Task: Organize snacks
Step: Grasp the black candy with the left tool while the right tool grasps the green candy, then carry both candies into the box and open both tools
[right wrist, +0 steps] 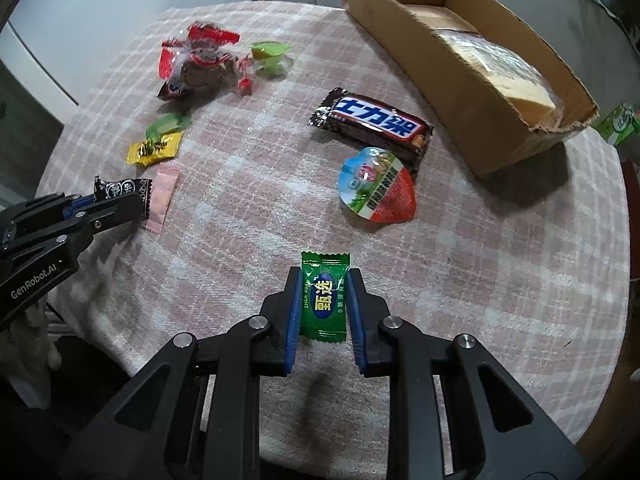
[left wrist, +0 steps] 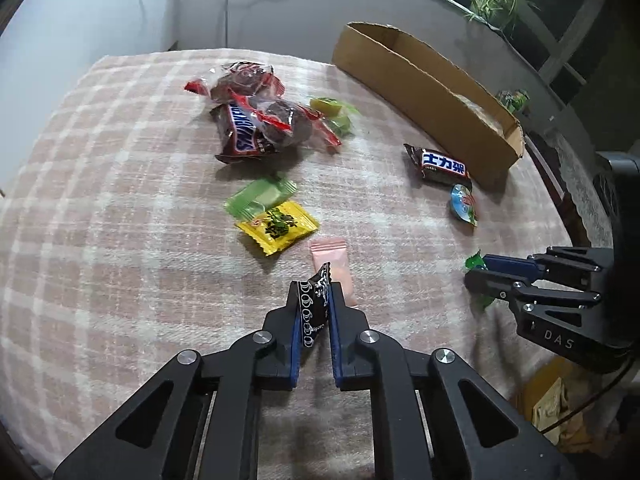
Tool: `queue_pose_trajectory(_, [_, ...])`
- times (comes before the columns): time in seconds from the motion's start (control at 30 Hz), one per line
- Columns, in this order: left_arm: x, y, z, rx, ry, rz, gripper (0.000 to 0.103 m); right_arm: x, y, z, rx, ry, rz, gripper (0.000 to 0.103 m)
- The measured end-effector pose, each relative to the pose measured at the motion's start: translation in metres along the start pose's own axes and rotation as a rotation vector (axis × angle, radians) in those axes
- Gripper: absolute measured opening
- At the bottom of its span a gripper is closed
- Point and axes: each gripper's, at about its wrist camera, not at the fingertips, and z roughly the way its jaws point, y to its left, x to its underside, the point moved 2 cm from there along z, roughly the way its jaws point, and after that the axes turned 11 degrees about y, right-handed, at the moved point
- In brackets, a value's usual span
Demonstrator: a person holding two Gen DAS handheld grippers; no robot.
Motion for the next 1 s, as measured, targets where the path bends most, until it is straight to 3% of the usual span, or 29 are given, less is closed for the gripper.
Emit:
queue_pose_trajectory(0.5, [-0.016,-0.008,-0.031,0.036,-0.061,-0.001,0.009,-0.011,-0.024,-0.049,-0.087,-0.103,0.087,0.021])
queue_pose_trajectory(1.0, [-0.104,-0.045,-0.059,0.134,-0.169,0.068,0.009,-0.072,-0.083,-0.108,-0.072,-0.251,0.129,0.021])
